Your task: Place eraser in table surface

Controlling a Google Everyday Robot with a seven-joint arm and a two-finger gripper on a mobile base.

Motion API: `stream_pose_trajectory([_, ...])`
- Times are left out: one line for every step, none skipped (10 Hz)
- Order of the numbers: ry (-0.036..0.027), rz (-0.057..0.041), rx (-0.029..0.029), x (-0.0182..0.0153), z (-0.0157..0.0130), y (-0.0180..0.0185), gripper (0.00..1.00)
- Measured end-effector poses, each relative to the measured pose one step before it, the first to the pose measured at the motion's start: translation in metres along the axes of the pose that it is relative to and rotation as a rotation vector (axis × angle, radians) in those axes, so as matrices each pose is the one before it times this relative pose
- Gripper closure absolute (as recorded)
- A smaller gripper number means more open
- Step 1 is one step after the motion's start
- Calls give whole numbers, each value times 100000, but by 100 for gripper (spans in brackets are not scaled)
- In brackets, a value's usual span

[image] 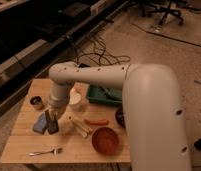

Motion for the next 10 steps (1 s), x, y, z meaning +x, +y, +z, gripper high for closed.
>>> stream_pose_trajectory([-491, 1515, -1128, 37, 242, -776, 100])
stream_pose_trajectory([-438, 1468, -1086, -3, 173, -901, 100])
stream_pose_trajectory([-222, 1342, -584, -210, 325, -893, 100])
stream_pose_trajectory([-47, 354, -491, -143, 203, -343, 100])
stream_pose_trajectory([99, 277, -738, -275, 340, -398, 100])
stream_pose_trajectory([32, 565, -440, -286, 209, -403, 100])
stream_pose_trajectory([458, 601, -516, -415, 552, -457, 100])
stream_pose_trajectory([631, 252, -624, -388, 570, -186, 98])
stream_pose_trajectory([1345, 218, -456, -351, 753, -218, 90])
stream_pose_trajectory([1089, 483, -170, -137, 372, -273, 82])
